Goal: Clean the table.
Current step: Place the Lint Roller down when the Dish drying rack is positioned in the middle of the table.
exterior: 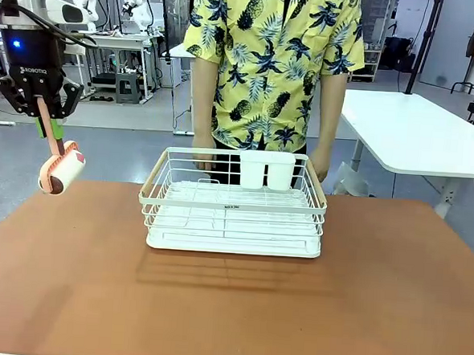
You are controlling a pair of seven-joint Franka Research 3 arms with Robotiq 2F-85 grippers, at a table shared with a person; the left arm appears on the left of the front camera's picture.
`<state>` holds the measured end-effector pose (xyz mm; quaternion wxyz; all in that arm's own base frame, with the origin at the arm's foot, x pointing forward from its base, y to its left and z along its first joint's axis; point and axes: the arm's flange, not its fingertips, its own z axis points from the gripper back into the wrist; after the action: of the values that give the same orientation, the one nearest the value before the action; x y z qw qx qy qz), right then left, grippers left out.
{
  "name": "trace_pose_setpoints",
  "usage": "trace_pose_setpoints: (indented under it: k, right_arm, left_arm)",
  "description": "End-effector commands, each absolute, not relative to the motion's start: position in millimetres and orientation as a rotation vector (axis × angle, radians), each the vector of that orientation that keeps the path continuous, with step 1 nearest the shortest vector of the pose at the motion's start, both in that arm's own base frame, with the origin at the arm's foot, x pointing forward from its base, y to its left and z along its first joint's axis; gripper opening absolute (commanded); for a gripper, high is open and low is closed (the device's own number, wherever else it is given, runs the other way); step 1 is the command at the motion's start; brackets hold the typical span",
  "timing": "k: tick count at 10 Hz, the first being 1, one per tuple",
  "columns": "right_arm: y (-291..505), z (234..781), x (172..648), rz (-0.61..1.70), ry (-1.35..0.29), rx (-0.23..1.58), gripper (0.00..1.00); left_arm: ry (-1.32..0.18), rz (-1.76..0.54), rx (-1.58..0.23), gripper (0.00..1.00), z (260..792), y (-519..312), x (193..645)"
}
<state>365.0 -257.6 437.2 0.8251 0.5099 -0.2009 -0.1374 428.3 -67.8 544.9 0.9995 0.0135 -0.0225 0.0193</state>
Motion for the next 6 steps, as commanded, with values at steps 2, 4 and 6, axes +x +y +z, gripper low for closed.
trace_pose_setpoints:
  k: [2,4,6]
  right_arm:
    - [-256.8,438.8,364.6,-0.280,-0.446,1.101,1.00]
    - [-256.8,438.8,364.6,-0.280,-0.446,1.101,1.00]
    - [-256.8,438.8,364.6,-0.280,-0.446,1.101,1.00]
  left_arm:
    - [-0.045,0.039,0.027,0.21,544.9,-67.8,428.3]
    - [0.018,0.809,-0.038,0.21,531.0,-82.9,483.7]
    - [-0.062,1.254,-0.169,0.21,501.1,-64.5,542.8]
